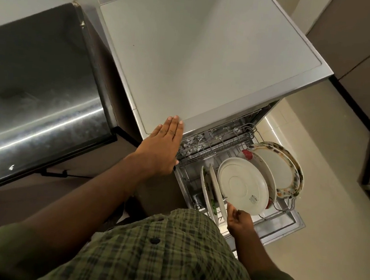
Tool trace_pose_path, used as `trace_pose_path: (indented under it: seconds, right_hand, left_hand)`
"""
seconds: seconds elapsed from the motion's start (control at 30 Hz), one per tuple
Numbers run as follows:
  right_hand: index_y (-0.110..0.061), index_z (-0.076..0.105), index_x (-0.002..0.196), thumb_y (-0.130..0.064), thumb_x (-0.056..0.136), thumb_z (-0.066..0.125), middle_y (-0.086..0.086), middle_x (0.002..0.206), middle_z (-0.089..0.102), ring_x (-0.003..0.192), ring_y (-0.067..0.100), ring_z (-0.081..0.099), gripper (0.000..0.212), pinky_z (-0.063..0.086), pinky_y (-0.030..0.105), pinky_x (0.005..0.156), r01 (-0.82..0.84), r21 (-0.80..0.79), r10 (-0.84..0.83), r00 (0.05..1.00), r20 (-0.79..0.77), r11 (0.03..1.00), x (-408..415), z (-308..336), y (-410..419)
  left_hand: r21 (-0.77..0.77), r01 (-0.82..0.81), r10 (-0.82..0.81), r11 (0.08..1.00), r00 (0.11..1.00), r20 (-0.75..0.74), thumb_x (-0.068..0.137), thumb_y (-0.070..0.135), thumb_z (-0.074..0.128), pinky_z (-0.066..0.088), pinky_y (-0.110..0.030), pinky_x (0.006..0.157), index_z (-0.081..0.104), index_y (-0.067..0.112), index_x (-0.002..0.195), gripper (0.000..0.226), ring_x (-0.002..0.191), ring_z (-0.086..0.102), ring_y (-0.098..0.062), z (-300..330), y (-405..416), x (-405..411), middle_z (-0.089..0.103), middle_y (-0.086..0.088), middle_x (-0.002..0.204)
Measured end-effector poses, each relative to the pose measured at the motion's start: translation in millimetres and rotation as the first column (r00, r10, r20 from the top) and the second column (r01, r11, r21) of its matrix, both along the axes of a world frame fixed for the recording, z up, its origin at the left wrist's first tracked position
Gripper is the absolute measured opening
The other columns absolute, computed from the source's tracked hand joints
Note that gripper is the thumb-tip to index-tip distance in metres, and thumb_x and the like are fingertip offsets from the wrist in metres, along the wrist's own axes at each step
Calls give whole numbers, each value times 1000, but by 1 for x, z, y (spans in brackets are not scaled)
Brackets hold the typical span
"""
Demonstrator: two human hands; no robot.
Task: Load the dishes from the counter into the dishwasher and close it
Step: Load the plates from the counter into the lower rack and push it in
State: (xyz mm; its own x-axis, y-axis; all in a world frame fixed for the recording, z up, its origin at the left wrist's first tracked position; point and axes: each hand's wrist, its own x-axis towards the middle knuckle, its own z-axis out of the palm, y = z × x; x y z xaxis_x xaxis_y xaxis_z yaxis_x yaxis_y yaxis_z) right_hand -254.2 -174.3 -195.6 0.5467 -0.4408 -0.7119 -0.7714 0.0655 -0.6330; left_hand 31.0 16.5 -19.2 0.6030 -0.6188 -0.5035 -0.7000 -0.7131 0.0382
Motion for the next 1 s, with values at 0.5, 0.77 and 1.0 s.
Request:
trace_pose_path:
  seconds: [0.5,0.77,1.0]
  right_hand:
    - [1,59,136,-37,105,57,2,120,68,108,9,65,49,51,14,89,65,256,-66,998,-4,965,43,-14,-20]
    - [18,26,151,-18,113,25,41,157,24,124,58,43,52,48,15,102,566,609,-503,812,-296,556,51,13,19]
    - [-1,61,91,1,72,83,6,77,64,84,18,70,29,59,23,52,541,660,-612,776,-153,522,55,62,79]
  left_hand:
    - [-313,-10,-69,950,968,-241,106,28,56,0,-37,131,9,8,166,79,161,-3,-24,3,36,-83,0,-14,173]
    - [-313,-76,-28,947,949,-314,107,28,55,10,-39,130,17,6,164,73,160,8,-27,1,91,-131,9,-18,172]
    - [-396,-240,94,886,930,-354,107,33,53,5,-31,127,15,12,166,73,161,5,-22,-11,139,-188,4,-12,174]
